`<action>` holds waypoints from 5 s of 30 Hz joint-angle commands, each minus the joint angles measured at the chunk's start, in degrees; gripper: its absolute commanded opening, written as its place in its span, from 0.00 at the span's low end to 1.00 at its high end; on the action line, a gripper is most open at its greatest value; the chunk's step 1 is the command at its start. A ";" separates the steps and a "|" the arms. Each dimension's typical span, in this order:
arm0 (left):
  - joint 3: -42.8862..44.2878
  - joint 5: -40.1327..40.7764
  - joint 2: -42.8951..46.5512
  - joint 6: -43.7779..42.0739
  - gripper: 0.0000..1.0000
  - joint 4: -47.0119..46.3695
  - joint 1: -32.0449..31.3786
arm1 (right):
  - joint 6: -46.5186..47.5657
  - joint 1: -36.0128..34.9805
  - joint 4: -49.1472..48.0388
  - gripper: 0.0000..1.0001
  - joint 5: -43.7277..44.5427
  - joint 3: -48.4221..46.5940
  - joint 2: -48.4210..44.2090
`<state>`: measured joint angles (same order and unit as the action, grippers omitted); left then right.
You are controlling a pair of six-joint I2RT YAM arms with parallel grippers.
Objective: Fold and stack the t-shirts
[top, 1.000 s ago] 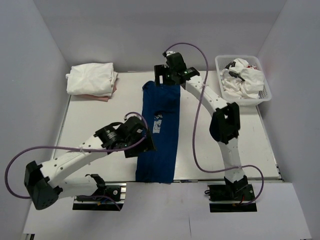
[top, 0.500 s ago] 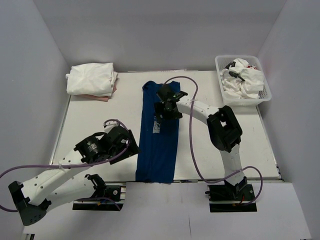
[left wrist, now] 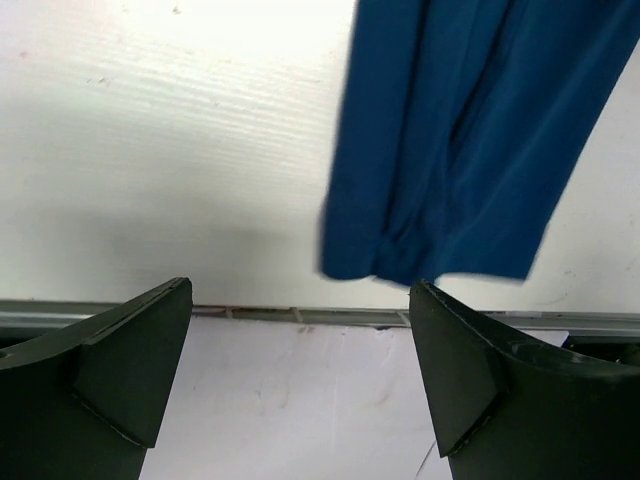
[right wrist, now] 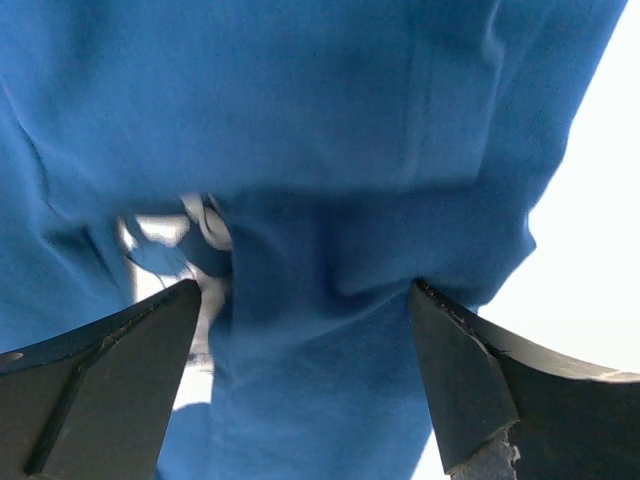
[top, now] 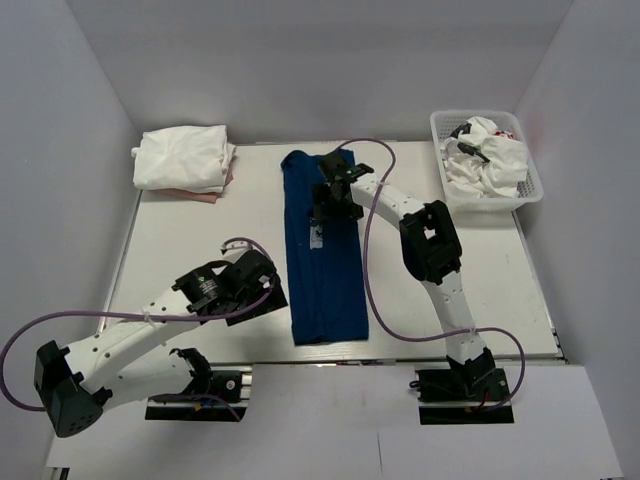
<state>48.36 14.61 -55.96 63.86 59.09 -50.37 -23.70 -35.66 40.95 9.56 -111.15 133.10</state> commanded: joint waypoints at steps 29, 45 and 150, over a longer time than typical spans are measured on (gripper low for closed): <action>-9.42 -17.95 -22.34 -2.16 0.83 -28.84 -3.51 | -8.20 1.73 -19.77 0.90 -26.08 75.65 -70.71; -10.48 -21.82 -28.67 -2.68 0.36 -31.93 -3.51 | -6.27 1.64 -20.47 0.88 -30.74 79.60 -58.66; 49.19 -4.59 -58.64 -19.46 0.00 -14.09 23.74 | 2.70 10.79 -5.35 0.00 -15.28 6.30 -12.79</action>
<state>94.74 11.70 -113.27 47.03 46.68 -26.92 -21.61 -25.85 36.05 -5.10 -101.45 119.22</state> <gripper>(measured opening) 0.009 0.019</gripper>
